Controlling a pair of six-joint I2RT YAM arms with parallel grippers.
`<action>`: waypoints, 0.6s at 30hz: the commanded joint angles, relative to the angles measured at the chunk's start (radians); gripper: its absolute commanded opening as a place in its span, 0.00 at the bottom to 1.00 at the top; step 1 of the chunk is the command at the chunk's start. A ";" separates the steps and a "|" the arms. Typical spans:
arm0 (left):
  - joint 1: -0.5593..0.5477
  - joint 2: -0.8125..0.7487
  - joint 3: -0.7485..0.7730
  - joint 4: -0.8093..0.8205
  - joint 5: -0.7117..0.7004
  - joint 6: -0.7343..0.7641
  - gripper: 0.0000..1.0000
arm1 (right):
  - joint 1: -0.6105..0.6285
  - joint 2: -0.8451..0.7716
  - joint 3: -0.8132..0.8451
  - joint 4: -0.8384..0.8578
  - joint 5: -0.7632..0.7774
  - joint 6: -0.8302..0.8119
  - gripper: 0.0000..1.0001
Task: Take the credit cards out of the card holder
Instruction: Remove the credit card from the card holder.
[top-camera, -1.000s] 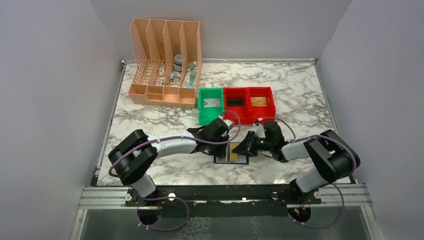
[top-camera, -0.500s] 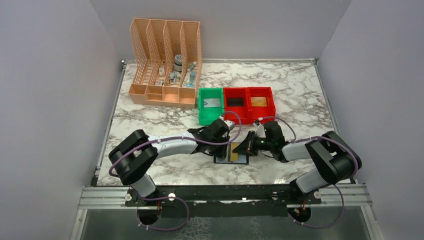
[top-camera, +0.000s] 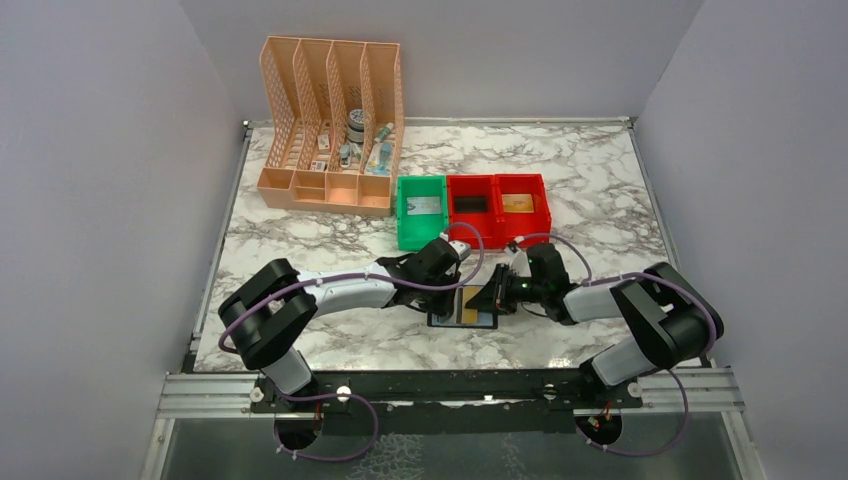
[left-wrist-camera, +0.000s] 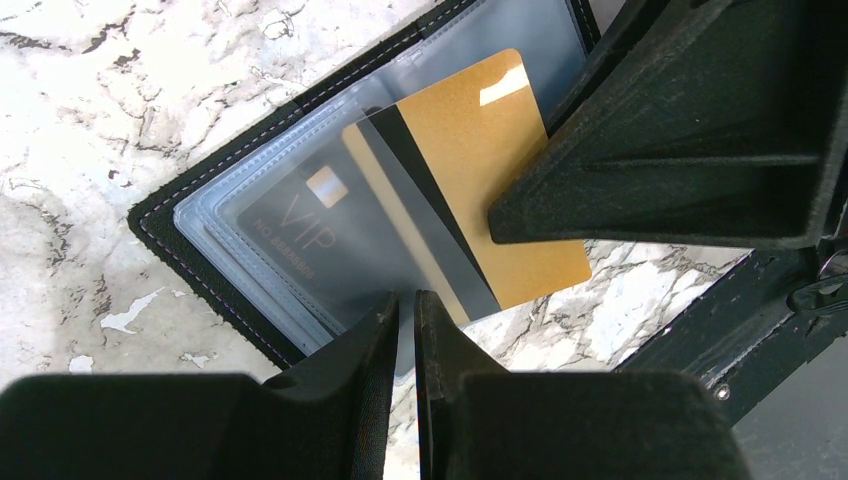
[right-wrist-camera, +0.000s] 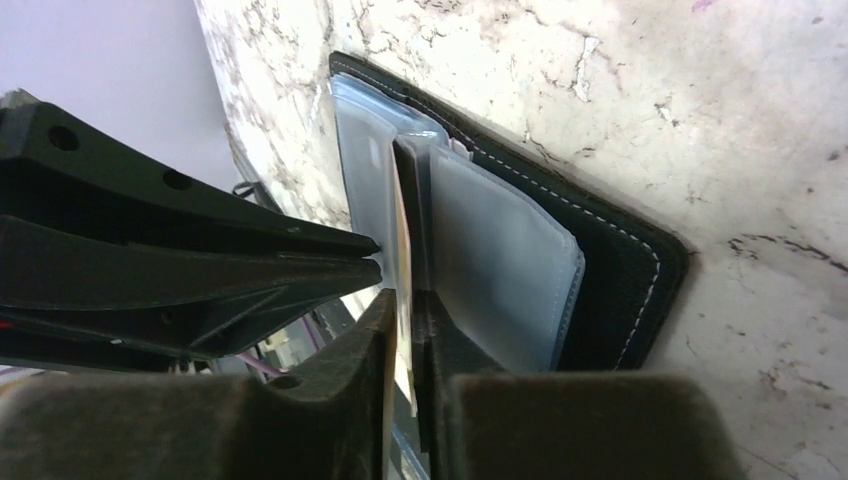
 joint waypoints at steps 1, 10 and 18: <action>-0.010 0.030 0.002 -0.042 -0.027 -0.001 0.15 | -0.003 -0.014 0.003 -0.018 -0.011 -0.037 0.08; -0.011 -0.049 -0.011 -0.041 -0.077 -0.008 0.14 | -0.003 -0.281 0.062 -0.322 0.237 -0.158 0.01; -0.011 -0.151 -0.026 -0.033 -0.122 0.001 0.27 | -0.003 -0.561 0.135 -0.510 0.457 -0.309 0.01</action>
